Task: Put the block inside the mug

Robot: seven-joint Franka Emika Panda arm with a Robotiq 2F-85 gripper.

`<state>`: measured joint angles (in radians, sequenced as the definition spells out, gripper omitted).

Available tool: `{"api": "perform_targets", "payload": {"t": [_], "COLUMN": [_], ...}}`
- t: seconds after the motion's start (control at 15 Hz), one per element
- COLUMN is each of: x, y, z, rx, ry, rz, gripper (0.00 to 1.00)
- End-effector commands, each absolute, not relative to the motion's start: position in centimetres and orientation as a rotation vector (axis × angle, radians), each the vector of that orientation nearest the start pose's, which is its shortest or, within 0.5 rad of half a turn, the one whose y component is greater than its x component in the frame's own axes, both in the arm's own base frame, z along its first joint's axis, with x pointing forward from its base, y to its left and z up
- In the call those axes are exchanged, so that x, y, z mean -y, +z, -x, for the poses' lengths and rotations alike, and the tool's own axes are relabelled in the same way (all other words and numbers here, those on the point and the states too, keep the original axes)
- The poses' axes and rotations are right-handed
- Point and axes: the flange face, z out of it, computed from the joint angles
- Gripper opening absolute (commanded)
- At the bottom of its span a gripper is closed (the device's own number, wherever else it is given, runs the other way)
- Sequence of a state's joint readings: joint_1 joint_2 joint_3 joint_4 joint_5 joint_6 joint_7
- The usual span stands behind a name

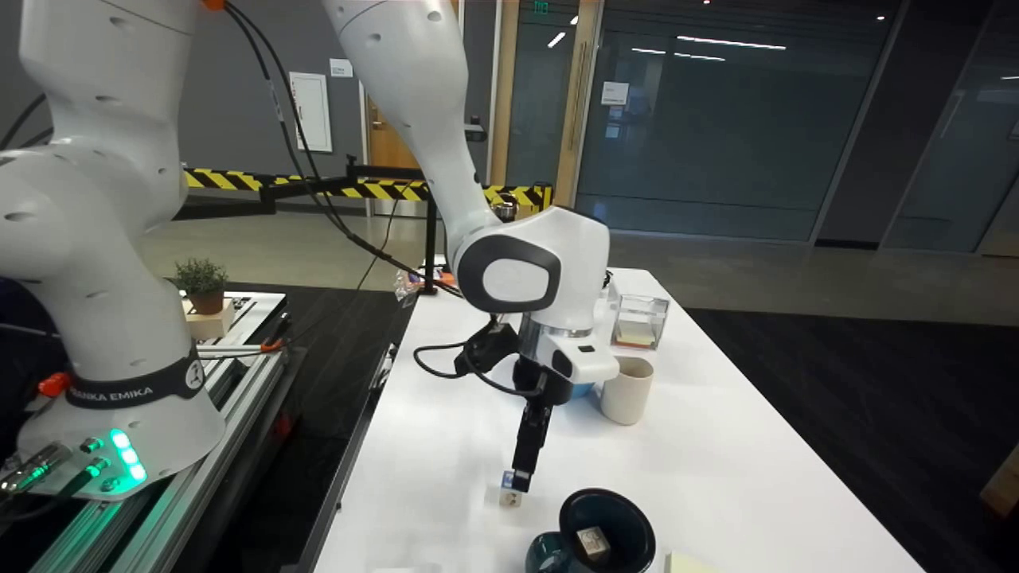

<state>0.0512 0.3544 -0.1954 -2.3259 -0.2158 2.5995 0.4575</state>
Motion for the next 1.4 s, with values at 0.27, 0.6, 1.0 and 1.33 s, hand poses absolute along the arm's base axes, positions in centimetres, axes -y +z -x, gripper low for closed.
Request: {"api": "perform_targets", "payload": {"t": [0.27, 0.6, 1.0, 1.33], "x": [8.5, 8.7, 7.7, 7.3], "y": [16.6, 16.2, 16.3, 16.1], "z": [-50.1, -49.8, -49.9, -49.9], "rx": [-0.739, -0.751, -0.700, -0.679], "ry": [0.129, 0.142, 0.127, 0.135], "rz": [3.236, 3.232, 3.249, 3.256], "gripper": [1.00, 1.00, 1.00, 1.00]}}
